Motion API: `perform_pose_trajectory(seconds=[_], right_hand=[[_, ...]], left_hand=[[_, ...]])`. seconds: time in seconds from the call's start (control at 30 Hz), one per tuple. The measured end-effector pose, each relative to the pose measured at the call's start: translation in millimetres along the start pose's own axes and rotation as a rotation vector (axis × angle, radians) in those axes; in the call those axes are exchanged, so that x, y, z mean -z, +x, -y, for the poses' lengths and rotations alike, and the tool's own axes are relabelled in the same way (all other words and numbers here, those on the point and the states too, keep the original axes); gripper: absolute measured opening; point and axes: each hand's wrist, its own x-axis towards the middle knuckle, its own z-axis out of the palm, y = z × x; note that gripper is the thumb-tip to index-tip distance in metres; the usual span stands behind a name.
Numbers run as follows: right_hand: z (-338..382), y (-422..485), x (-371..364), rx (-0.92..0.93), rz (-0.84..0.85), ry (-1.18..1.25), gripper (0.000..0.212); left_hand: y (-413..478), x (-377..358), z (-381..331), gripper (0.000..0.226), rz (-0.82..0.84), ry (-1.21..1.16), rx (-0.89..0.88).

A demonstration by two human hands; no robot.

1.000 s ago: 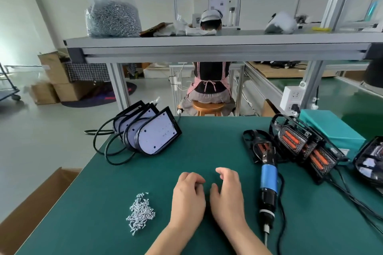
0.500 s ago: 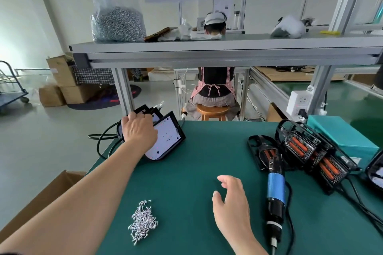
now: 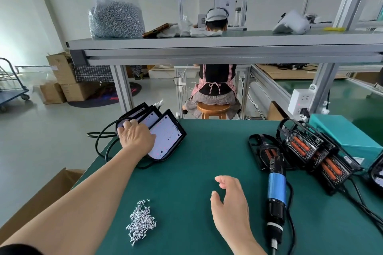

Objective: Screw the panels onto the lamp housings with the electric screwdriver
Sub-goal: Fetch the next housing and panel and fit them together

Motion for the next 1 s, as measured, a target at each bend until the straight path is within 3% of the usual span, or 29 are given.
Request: perform_pose_trajectory(seconds=[0.2,0.3,0.43,0.5,0.7,0.77,0.87,1.0], right_hand=[[0,0,1,-0.005,0.005,0.000,0.032],[-2,1,0,0.005,0.001,0.001,0.032],[-5,4,-1,-0.008,-0.025,0.070,0.031],[-7,7,-2,-0.023,-0.083,0.182,0.027],[-9,15,2,-0.085,-0.322,0.514,0.026],[-7,14,3,-0.085,-0.345,0.550,0.025],[-3,13,5,-0.087,-0.359,0.575,0.024],[2,10,14,-0.089,-0.378,0.558,0.025]], left_hand=[[-7,-1,2,0.031,0.050,-0.086,-0.060],[-12,2,-1,0.020,0.108,-0.328,0.028],[-33,-1,-18,0.012,0.342,-0.876,0.201],[-56,-3,-31,0.009,0.446,-1.018,0.258],[-133,-2,-58,0.009,0.498,-1.064,0.241],[-155,-2,-61,0.019,0.495,-1.126,0.242],[-191,-1,-66,0.014,0.473,-1.138,0.210],[-230,0,-69,0.018,0.352,-0.770,0.071]])
